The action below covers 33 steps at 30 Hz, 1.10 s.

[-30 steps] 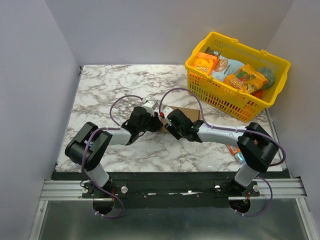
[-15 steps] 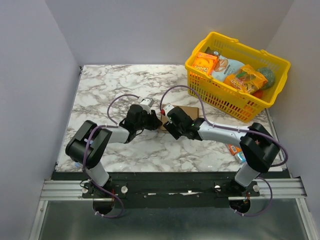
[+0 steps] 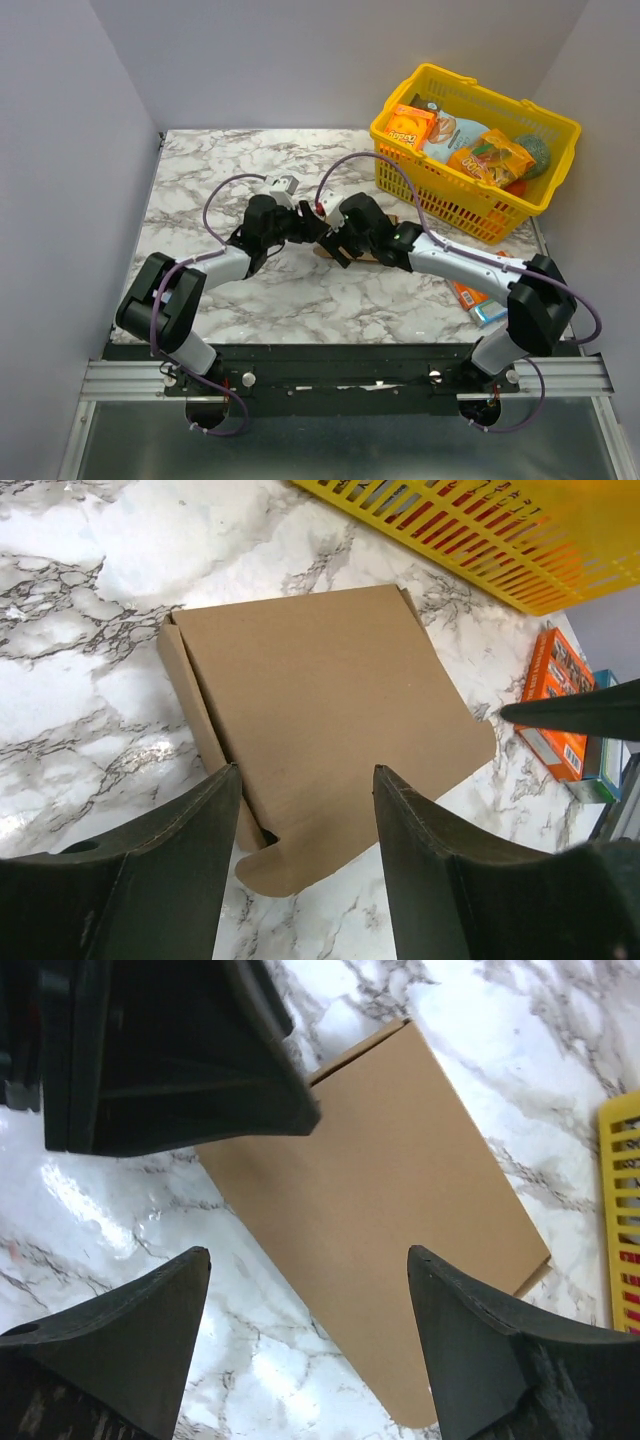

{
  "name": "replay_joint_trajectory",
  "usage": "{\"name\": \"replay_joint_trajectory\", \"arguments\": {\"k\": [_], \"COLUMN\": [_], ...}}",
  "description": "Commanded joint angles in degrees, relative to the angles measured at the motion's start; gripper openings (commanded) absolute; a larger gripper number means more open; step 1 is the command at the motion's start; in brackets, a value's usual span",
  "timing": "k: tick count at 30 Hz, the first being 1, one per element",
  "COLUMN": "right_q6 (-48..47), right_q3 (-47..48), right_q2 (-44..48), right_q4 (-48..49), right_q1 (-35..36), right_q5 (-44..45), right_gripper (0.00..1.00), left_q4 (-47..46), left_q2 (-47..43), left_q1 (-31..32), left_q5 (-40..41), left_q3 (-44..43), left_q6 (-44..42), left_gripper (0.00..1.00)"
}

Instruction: Fold the paper box

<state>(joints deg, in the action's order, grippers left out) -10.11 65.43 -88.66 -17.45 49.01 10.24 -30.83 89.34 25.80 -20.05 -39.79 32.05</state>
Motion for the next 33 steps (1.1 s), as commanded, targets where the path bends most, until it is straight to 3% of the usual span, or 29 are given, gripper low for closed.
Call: {"name": "replay_joint_trajectory", "arguments": {"k": [1, 14, 26, 33], "right_q6": [-6.7, -14.1, -22.1, -25.1], "right_q3": [-4.4, -8.9, -11.9, -11.1], "right_q2": [-3.4, -9.3, -15.6, -20.1], "right_q4": [1.4, 11.5, 24.2, 26.7], "right_q1": [-0.2, 3.3, 5.7, 6.1], "right_q5": [-4.3, 4.9, 20.0, 22.0], "right_gripper": [0.87, 0.77, 0.56, 0.39], "left_q4": [4.1, 6.4, 6.3, 6.8], "left_q2": [-0.9, -2.0, -4.0, -5.1], "left_q1": [-0.8, -3.7, -5.4, -5.8], "left_q5": [0.3, 1.8, 1.6, 1.3], "left_q3": [-1.3, 1.2, 2.7, 3.2], "left_q6": [0.9, 3.8, 4.4, 4.6], "left_gripper": [0.65, 0.65, 0.65, 0.65]}}
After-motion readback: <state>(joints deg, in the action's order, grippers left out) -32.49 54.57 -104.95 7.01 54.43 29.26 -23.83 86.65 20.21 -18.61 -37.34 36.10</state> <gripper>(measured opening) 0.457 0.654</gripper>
